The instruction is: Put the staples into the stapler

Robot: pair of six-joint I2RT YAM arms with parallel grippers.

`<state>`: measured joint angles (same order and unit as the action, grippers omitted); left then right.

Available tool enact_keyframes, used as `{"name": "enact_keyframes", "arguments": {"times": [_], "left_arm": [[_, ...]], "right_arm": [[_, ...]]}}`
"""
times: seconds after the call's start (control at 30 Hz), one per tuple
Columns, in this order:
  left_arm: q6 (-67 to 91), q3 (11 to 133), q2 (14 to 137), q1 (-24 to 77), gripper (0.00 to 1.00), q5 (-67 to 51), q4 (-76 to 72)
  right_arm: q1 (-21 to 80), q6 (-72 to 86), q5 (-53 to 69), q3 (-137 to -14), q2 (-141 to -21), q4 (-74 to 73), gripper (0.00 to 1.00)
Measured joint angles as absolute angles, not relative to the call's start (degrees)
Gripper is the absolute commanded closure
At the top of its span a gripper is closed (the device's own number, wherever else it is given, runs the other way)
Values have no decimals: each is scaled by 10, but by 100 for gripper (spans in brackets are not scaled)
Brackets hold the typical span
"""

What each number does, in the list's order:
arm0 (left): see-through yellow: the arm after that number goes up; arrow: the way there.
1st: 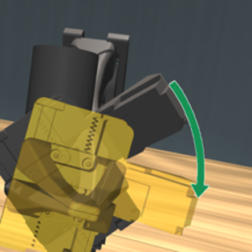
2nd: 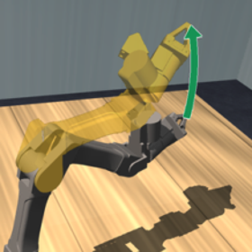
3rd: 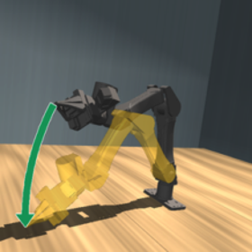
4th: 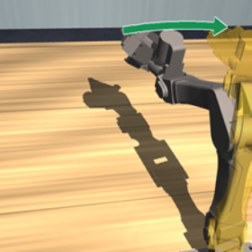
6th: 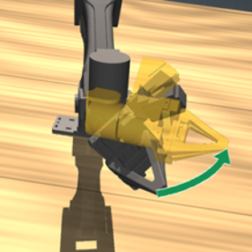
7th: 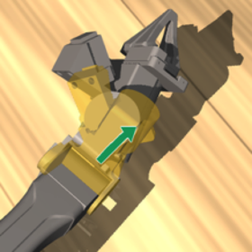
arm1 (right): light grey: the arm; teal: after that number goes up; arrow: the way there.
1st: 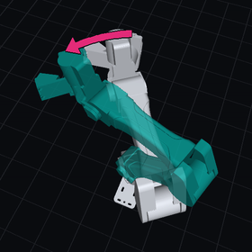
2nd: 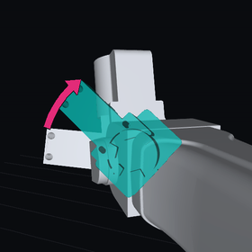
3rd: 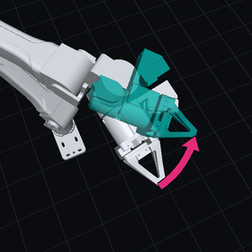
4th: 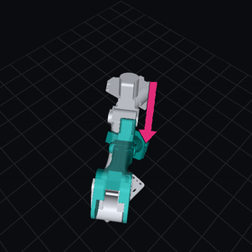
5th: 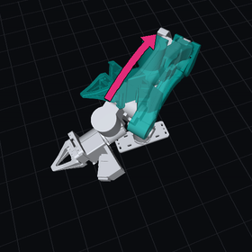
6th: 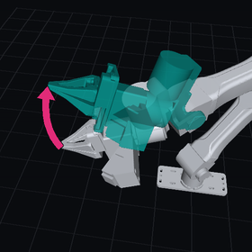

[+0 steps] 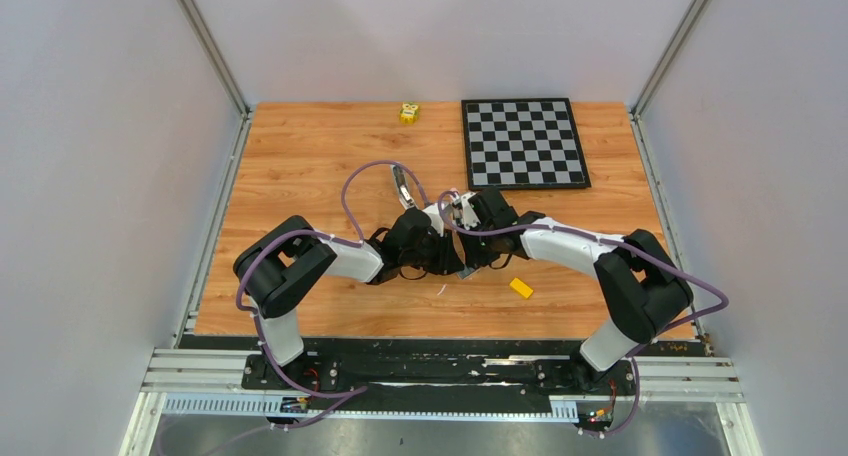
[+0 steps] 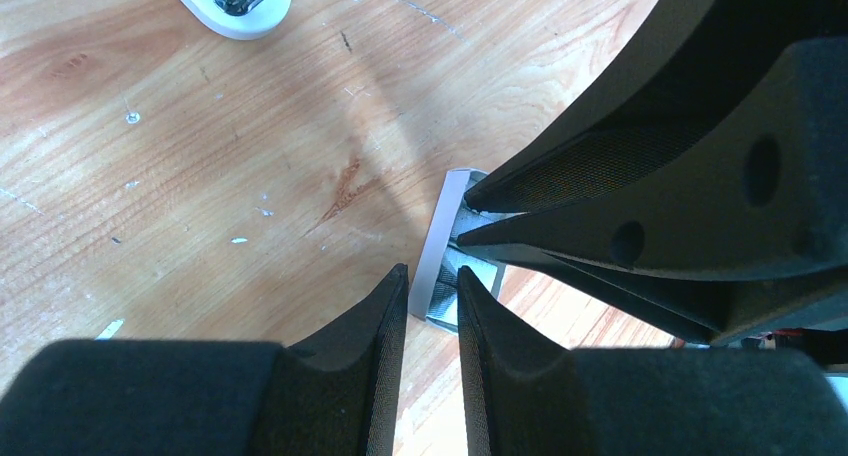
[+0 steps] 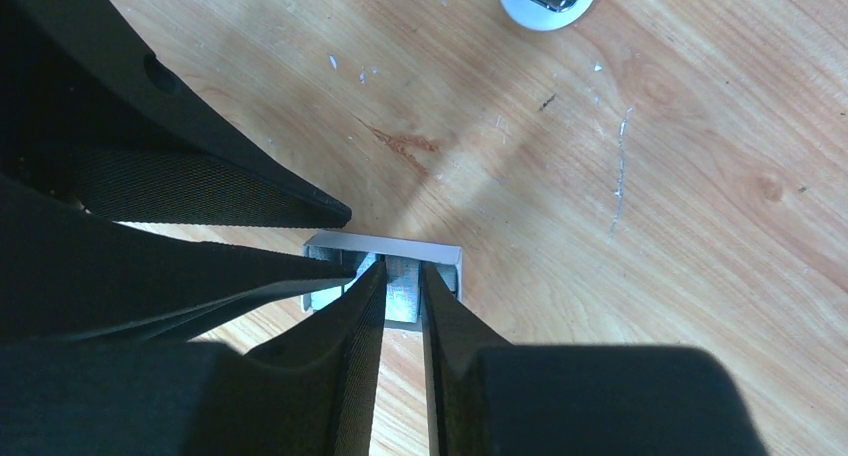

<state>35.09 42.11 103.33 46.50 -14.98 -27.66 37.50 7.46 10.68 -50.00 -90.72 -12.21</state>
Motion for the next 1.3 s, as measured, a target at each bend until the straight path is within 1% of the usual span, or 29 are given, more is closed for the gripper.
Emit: {"name": "enact_keyframes", "arguments": {"times": [0.27, 0.67, 0.87, 0.97, 1.3], "left_arm": [[353, 421, 1033, 465, 74, -149, -276], [350, 420, 1031, 465, 73, -149, -274], [345, 420, 1031, 466, 73, -148, -274], [344, 420, 1030, 466, 73, -148, -274], [343, 420, 1030, 466, 73, -148, -274]], "right_arm": [[375, 76, 107, -501, -908, -123, 82], [375, 76, 107, -501, -905, -126, 83], [375, 75, 106, -501, -883, -136, 83], [375, 75, 105, -501, -877, -138, 81], [375, 75, 113, -501, -883, -136, 70]]}}
